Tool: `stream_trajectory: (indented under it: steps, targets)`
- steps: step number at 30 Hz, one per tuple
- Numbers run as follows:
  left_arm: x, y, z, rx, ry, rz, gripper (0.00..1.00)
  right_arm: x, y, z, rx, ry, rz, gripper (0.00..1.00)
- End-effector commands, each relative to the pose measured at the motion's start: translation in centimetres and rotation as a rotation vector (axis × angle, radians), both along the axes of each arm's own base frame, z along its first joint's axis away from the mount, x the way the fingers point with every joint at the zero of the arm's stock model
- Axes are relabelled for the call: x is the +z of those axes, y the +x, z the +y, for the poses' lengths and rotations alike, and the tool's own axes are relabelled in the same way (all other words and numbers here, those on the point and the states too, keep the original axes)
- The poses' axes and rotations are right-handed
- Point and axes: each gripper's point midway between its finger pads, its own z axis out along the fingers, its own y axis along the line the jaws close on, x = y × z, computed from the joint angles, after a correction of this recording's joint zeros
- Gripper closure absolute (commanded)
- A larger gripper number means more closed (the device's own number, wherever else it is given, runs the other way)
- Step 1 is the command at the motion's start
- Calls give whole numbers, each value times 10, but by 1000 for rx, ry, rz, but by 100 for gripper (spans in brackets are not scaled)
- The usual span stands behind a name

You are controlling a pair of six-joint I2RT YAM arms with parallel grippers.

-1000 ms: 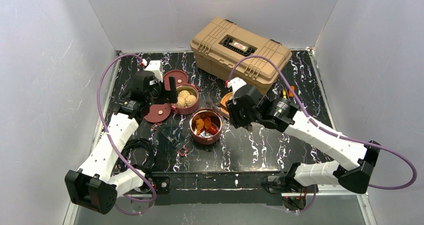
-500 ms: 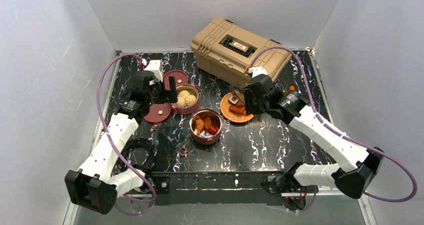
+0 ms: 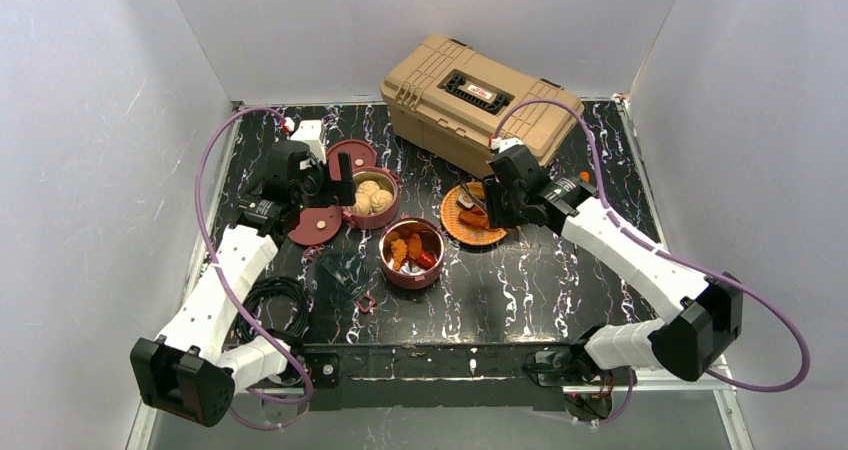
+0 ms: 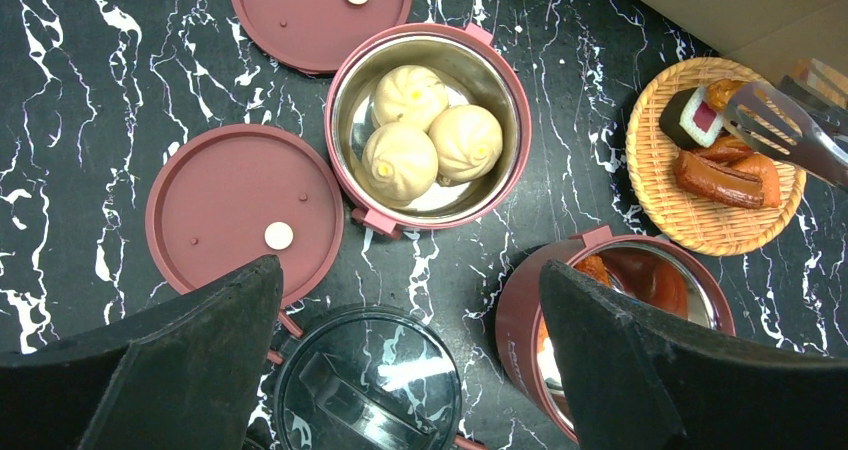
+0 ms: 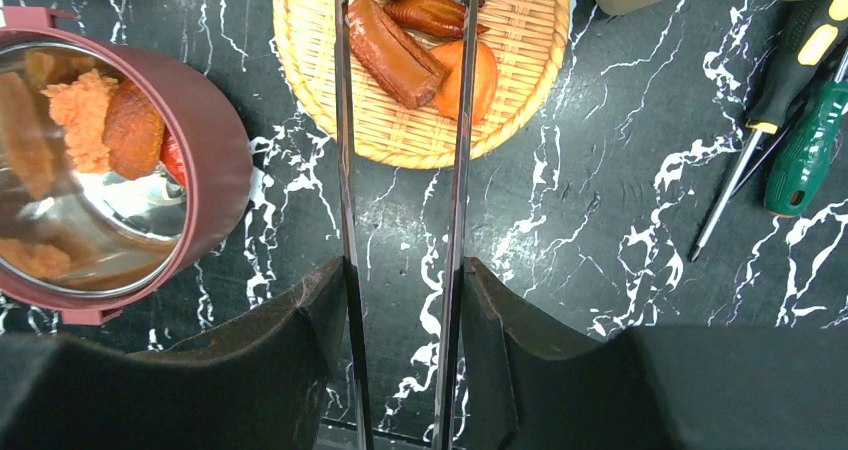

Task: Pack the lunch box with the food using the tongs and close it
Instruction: Place the fake food in the packing box, then pick up the fake food from the plate.

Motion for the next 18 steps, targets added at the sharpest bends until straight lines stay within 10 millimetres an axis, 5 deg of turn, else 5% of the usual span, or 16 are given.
stream_trajectory:
  steps: [1,18]
  targets:
    - [2,0,2,3,4,1,2,7,18,3,26,-25,-67,48]
    - [-2,1,-2,-7,-5,22,2,-4,36,-5,123,-204,-86,51]
